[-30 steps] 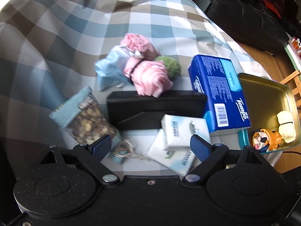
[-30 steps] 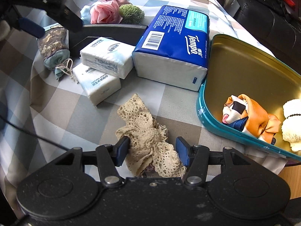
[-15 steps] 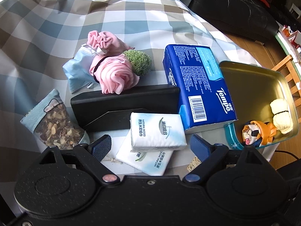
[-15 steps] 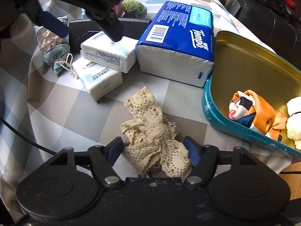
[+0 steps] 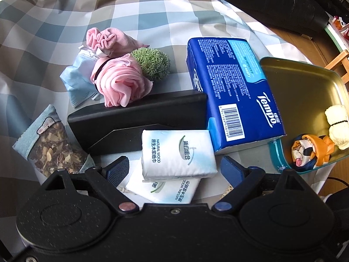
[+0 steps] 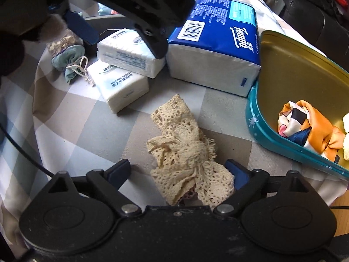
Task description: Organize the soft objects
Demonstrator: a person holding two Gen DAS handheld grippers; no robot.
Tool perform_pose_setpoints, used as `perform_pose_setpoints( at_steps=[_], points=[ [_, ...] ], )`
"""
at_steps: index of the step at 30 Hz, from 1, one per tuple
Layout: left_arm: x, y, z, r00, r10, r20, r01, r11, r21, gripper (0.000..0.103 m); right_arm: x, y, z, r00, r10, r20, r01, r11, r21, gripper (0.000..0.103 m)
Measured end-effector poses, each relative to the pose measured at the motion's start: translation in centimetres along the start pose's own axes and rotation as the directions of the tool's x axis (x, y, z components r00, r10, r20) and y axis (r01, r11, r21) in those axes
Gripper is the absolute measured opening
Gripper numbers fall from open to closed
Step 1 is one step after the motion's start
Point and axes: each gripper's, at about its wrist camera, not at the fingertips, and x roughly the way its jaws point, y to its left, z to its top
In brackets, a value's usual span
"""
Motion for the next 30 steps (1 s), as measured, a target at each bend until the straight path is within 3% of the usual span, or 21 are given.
perform_pose_setpoints(
  at_steps=[3, 8, 13, 16, 21, 30],
  points=[
    [0.5, 0.1, 0.2, 1.0, 0.007, -0.014, -0.007, 1.0, -0.011, 0.088, 0.2, -0.1, 0.0, 1.0, 0.028, 0.003, -0.028, 0.999, 0.021, 0.103],
    [1.2, 0.2, 0.4, 0.999, 0.006, -0.031, -0.007, 0.999, -0.033, 0.088, 0.1, -0.8, 0.0, 0.998, 0.055, 0.038, -0.059, 0.991, 0.117, 0.103],
    [1.9, 0.3, 0.5, 0.999, 0.01, -0.044, -0.013, 0.999, -0.047, 0.087, 0.1, -1.0, 0.3, 0.997, 0.067, 0.039, -0.072, 0.989, 0.126, 0.103],
    [2.0, 0.3, 0.4, 0.999, 0.012, -0.042, -0.014, 0.999, -0.045, 0.085, -0.3, -0.9, 0.3, 0.998, 0.032, 0.052, -0.037, 0.996, 0.086, 0.089],
    [2.1, 0.2, 0.2, 0.999, -0.008, -0.043, 0.006, 0.999, -0.042, 0.072, -1.0, -0.6, 0.1, 0.997, -0.003, 0.081, 0.002, 1.0, 0.013, 0.06],
    [1.5, 0.4, -0.8, 1.0, -0.002, -0.019, 0.001, 0.999, -0.053, 0.07, -2.2, -0.7, -0.6, 0.996, 0.012, 0.092, -0.01, 1.0, -0.021, 0.049]
  ],
)
